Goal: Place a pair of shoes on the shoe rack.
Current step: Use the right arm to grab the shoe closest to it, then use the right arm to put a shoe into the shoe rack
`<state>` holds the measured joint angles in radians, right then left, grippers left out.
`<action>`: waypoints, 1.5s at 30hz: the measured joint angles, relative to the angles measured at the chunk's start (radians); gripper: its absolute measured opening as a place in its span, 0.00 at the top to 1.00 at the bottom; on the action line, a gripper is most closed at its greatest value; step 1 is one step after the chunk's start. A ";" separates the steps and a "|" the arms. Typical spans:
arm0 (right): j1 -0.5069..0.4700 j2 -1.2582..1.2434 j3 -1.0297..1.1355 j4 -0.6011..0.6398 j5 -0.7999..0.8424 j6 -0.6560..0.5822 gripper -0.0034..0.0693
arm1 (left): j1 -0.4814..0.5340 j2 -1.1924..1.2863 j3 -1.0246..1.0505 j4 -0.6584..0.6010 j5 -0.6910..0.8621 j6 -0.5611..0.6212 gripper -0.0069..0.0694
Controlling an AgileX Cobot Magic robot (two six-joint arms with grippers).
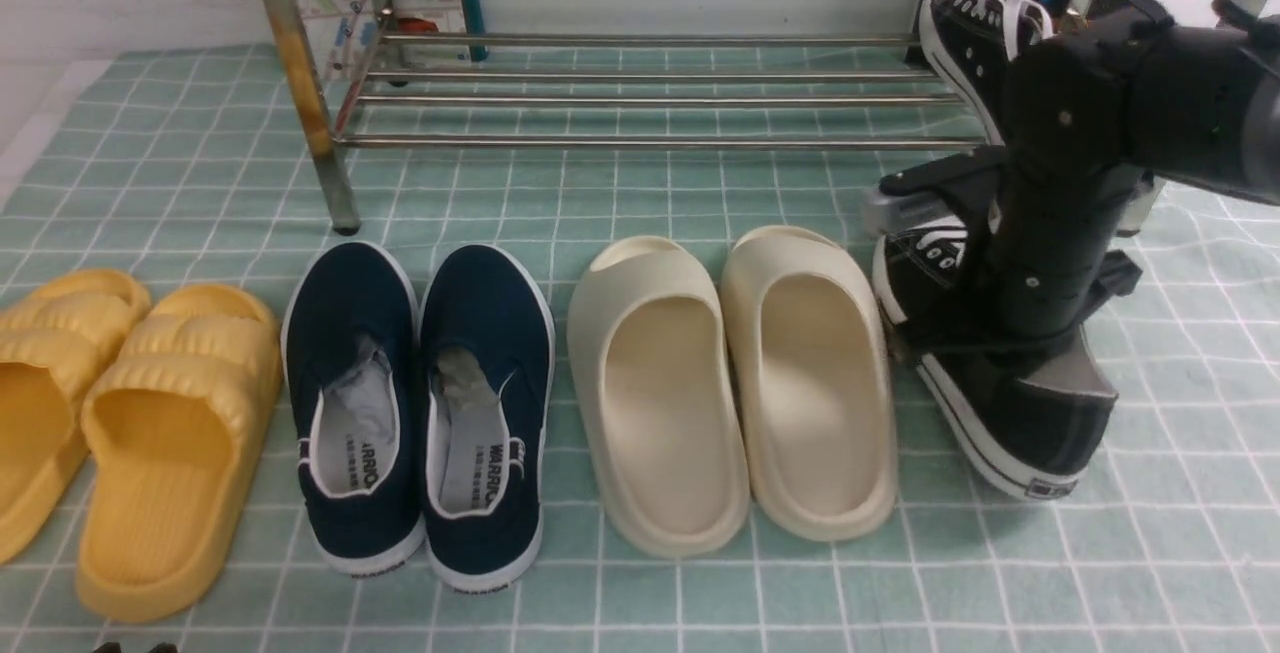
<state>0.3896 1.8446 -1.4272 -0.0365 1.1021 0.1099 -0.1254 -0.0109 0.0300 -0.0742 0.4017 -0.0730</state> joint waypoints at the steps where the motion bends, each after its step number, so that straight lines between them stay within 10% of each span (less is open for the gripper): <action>1: 0.000 -0.015 0.000 0.000 0.016 -0.014 0.94 | 0.000 0.000 0.000 0.000 0.000 0.000 0.60; 45: -0.109 0.386 -0.711 -0.036 -0.107 -0.110 0.94 | 0.000 0.000 0.000 0.000 0.000 0.000 0.60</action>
<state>0.2802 2.2304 -2.1383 -0.0724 0.9954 0.0000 -0.1254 -0.0109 0.0300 -0.0742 0.4017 -0.0730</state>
